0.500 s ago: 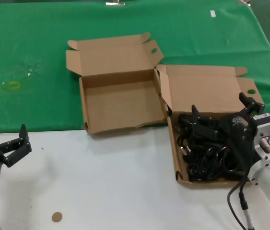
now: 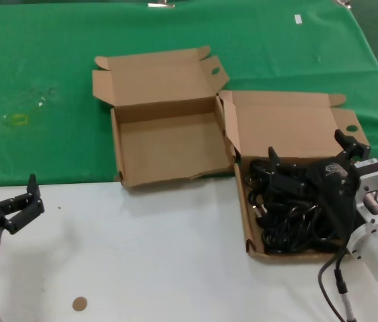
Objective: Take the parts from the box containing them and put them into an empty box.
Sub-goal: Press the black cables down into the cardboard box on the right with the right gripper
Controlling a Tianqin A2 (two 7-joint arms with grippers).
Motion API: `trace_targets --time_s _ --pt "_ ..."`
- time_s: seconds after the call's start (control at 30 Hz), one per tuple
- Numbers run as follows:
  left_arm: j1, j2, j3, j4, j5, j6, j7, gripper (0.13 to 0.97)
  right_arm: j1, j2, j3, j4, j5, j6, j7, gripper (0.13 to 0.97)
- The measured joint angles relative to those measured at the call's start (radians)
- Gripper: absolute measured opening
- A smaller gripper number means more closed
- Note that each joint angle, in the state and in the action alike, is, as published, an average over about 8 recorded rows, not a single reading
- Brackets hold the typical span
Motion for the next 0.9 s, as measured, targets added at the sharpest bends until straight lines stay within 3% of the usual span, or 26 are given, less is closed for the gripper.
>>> trace_targets --time_s 0.43,0.9 --pt "0.000 0.000 0.000 0.000 0.000 0.000 0.000 0.935 0.000 0.000 0.000 0.000 0.000 0.000 0.000 0.966" --pt "0.000 0.000 0.000 0.000 0.000 0.000 0.000 0.787 0.000 0.003 -0.003 0.000 0.002 0.004 0.002 0.966"
